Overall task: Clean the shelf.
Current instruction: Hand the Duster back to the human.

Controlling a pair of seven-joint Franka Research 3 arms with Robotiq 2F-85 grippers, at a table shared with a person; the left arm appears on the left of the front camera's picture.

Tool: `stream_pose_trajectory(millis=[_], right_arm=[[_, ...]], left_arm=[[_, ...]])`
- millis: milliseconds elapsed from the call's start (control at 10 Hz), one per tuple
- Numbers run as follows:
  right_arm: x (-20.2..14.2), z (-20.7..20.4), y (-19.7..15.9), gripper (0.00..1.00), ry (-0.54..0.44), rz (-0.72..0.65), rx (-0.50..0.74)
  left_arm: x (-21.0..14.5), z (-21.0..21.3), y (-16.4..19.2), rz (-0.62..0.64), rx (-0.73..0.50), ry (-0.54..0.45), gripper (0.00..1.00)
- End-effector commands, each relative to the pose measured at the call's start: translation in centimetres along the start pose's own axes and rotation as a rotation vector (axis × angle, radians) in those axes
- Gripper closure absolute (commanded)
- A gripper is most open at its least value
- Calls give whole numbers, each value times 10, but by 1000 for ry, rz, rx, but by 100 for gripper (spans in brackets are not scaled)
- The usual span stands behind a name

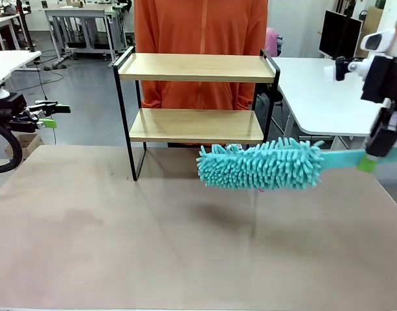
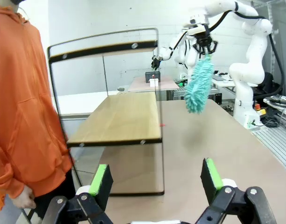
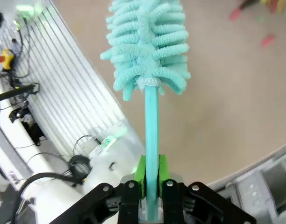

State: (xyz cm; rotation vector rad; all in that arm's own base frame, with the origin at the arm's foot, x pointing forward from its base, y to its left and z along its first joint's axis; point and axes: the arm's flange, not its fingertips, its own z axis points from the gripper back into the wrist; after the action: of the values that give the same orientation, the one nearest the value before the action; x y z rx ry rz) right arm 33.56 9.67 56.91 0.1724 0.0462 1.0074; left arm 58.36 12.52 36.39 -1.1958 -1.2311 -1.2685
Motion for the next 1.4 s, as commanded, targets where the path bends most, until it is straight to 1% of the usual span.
stream_pose_trajectory(millis=[0,200,300,400,600,800,900,1000,1200,1300], right_arm=[[12,-6,-30,87,-86,193,37],[21,-20,-55,87,-183,361,45],[23,-25,-65,87,-208,437,40],[22,-30,-74,87,-239,524,68],[24,-36,-81,87,-231,668,57],[44,-46,-88,87,-223,689,41],[47,-44,-90,87,-197,628,25],[33,-46,-79,87,-193,673,40],[33,-46,-79,87,-193,673,40],[33,-46,-79,87,-193,673,40]], left_arm=[[26,-46,-64,5,36,25,0],[32,-78,-99,45,60,7,0],[32,-89,-113,74,95,-13,0],[35,-98,-133,98,146,-29,0],[38,-124,-159,132,185,-32,0],[34,-154,-177,186,170,-18,0],[31,-164,-174,222,180,48,0],[27,-137,-171,153,154,-17,0],[27,-137,-171,153,154,-17,0],[25,-149,-175,180,158,9,0]])
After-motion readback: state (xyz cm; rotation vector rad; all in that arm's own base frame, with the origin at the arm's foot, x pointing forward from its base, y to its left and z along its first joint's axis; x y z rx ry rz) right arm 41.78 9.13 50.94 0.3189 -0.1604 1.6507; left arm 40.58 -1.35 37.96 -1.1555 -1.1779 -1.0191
